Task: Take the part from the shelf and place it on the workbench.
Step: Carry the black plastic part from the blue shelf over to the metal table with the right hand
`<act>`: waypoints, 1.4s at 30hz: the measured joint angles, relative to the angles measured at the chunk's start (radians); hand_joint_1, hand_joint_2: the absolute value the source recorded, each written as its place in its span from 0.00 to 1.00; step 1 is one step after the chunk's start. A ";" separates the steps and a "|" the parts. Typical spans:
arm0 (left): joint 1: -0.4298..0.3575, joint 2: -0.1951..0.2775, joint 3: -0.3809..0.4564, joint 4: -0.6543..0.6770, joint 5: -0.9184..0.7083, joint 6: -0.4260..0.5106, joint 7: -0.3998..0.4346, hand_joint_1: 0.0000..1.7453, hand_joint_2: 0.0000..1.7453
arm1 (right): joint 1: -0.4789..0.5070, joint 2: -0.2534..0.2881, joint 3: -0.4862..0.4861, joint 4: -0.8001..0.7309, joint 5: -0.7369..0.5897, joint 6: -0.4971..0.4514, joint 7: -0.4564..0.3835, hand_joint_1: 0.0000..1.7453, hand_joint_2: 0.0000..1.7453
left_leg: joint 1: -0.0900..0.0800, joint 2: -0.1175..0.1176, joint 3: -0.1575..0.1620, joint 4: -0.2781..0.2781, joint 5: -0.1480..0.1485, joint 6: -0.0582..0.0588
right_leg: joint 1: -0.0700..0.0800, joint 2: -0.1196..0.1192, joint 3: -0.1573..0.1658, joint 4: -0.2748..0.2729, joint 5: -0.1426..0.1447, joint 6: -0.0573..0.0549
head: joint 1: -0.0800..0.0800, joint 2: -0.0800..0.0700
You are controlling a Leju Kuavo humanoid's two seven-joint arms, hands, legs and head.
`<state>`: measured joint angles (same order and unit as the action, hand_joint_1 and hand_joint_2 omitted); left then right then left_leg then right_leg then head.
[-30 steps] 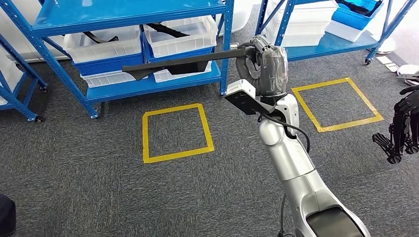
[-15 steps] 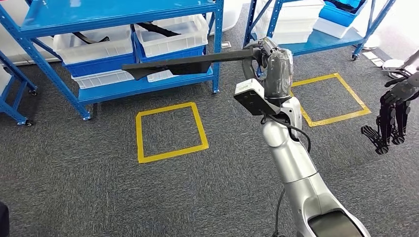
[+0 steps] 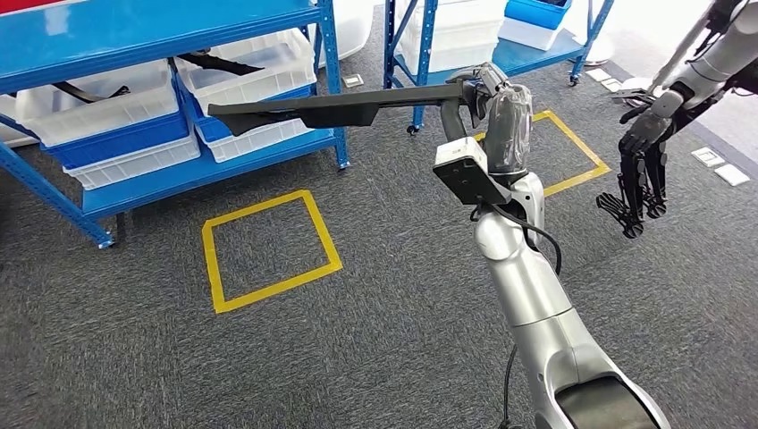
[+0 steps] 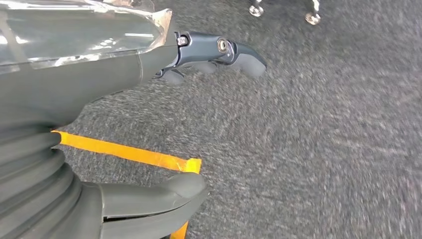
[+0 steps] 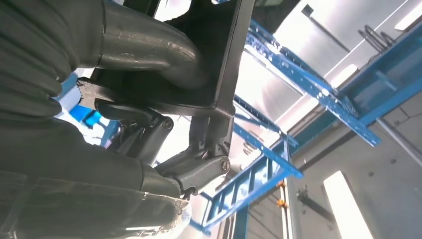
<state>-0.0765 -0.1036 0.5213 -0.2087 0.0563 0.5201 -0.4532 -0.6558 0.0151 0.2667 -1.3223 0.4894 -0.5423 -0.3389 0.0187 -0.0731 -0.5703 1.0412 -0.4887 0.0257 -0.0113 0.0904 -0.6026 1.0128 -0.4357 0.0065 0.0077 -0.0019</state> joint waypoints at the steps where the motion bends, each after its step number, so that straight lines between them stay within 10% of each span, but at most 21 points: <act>1: 0.000 0.000 0.002 0.000 0.002 0.004 0.000 0.00 1.00 | -0.003 0.000 -0.001 0.002 0.002 -0.005 0.000 1.00 1.00 | -0.001 -0.009 0.008 -0.018 0.000 0.001 | -0.002 0.010 -0.005 0.000 0.004 0.006 | -0.001 0.000; 3: 0.000 -0.001 0.008 0.000 0.009 0.012 0.000 0.00 1.00 | -0.006 -0.002 -0.006 0.006 0.008 -0.014 0.000 1.00 1.00 | -0.004 0.011 0.009 -0.028 0.004 0.004 | -0.002 0.030 -0.017 -0.003 0.012 0.021 | -0.003 0.000; 5: 0.000 -0.003 0.016 0.000 0.015 0.016 0.001 0.00 1.00 | -0.011 -0.009 -0.016 0.013 0.018 -0.027 0.000 1.00 1.00 | -0.002 0.037 0.011 -0.043 0.017 0.013 | 0.003 0.000 -0.040 0.026 -0.004 0.027 | 0.001 0.000; 7: 0.002 -0.004 0.021 0.000 0.018 0.017 0.001 0.00 1.00 | -0.018 -0.015 -0.024 0.025 0.027 -0.041 -0.001 1.00 1.00 | -0.003 0.065 0.010 -0.051 0.025 0.019 | 0.005 -0.057 -0.090 0.128 -0.056 0.026 | 0.008 0.000; 10: 0.007 -0.004 0.025 0.000 0.018 0.017 0.002 0.00 1.00 | -0.020 -0.022 -0.032 0.044 0.033 -0.052 -0.001 1.00 1.00 | -0.006 0.107 0.005 -0.050 0.026 0.020 | 0.002 -0.079 -0.148 0.277 -0.112 0.035 | 0.012 0.000; 14: 0.006 -0.005 0.030 0.000 0.017 0.017 0.003 0.00 1.00 | -0.022 -0.036 -0.048 0.060 0.047 -0.072 -0.003 1.00 1.00 | -0.009 0.154 0.009 -0.049 0.023 0.015 | 0.000 -0.136 -0.008 0.049 -0.038 0.058 | 0.013 0.000; 18: 0.006 -0.004 0.033 0.000 0.016 0.018 0.004 0.00 1.00 | -0.027 -0.053 -0.064 0.070 0.058 -0.093 -0.007 1.00 1.00 | -0.017 0.188 0.011 -0.047 0.021 -0.002 | 0.005 -0.137 0.022 -0.023 -0.010 0.032 | 0.009 0.000; 26: 0.009 -0.002 0.038 0.000 -0.003 0.012 0.011 0.00 1.00 | -0.028 -0.072 -0.129 0.075 0.191 -0.143 -0.008 1.00 1.00 | -0.004 0.072 -0.115 0.246 -0.134 -0.022 | -0.008 -0.057 0.009 -0.027 0.008 -0.001 | 0.003 0.000; 30: 0.008 0.001 0.037 0.000 -0.016 0.001 0.014 0.00 1.00 | -0.024 -0.089 -0.188 0.075 0.228 -0.144 -0.028 1.00 1.00 | 0.006 0.027 -0.027 0.066 -0.025 -0.017 | -0.007 -0.011 0.006 -0.015 0.009 0.000 | 0.003 0.000; 33: 0.007 0.004 0.036 0.000 -0.026 -0.005 0.017 0.00 1.00 | -0.025 -0.105 -0.233 0.076 0.230 -0.146 -0.063 1.00 1.00 | 0.008 -0.024 0.007 -0.014 -0.008 -0.014 | -0.007 0.025 -0.015 -0.009 0.017 0.018 | 0.006 0.000; 35: 0.004 0.005 0.036 0.000 -0.032 -0.007 0.019 0.00 1.00 | -0.022 -0.115 -0.261 0.077 0.228 -0.149 -0.080 1.00 1.00 | 0.003 0.001 0.008 -0.023 -0.001 -0.002 | -0.010 0.041 -0.027 -0.012 0.025 0.035 | 0.007 0.000; 37: 0.000 0.005 0.035 0.000 -0.038 -0.008 0.020 0.00 1.00 | -0.021 -0.127 -0.286 0.077 0.233 -0.149 -0.089 1.00 1.00 | 0.003 0.030 0.012 -0.037 0.010 0.015 | -0.006 -0.001 -0.052 0.025 0.007 0.039 | 0.010 0.000; 39: -0.002 0.005 0.035 0.000 -0.044 -0.009 0.023 0.00 1.00 | -0.018 -0.132 -0.306 0.077 0.244 -0.150 -0.093 1.00 1.00 | 0.001 0.060 0.012 -0.042 0.015 0.023 | -0.004 -0.060 -0.109 0.143 -0.047 0.034 | 0.015 0.000; 42: -0.003 0.005 0.032 0.000 -0.059 -0.013 0.030 0.00 1.00 | 0.007 -0.141 -0.330 0.068 0.253 -0.150 -0.089 1.00 1.00 | -0.002 0.105 0.009 -0.041 0.016 0.024 | -0.008 -0.079 -0.164 0.278 -0.091 0.044 | 0.018 0.000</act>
<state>-0.0800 -0.0981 0.5533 -0.2090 -0.0023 0.5070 -0.4229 -0.6490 -0.1256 -0.0632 -1.2547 0.7425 -0.6920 -0.4276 0.0165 0.0321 -0.5609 1.0001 -0.4731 0.0496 -0.0194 0.0115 -0.7664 1.2907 -0.5270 0.0504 0.0257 -0.0019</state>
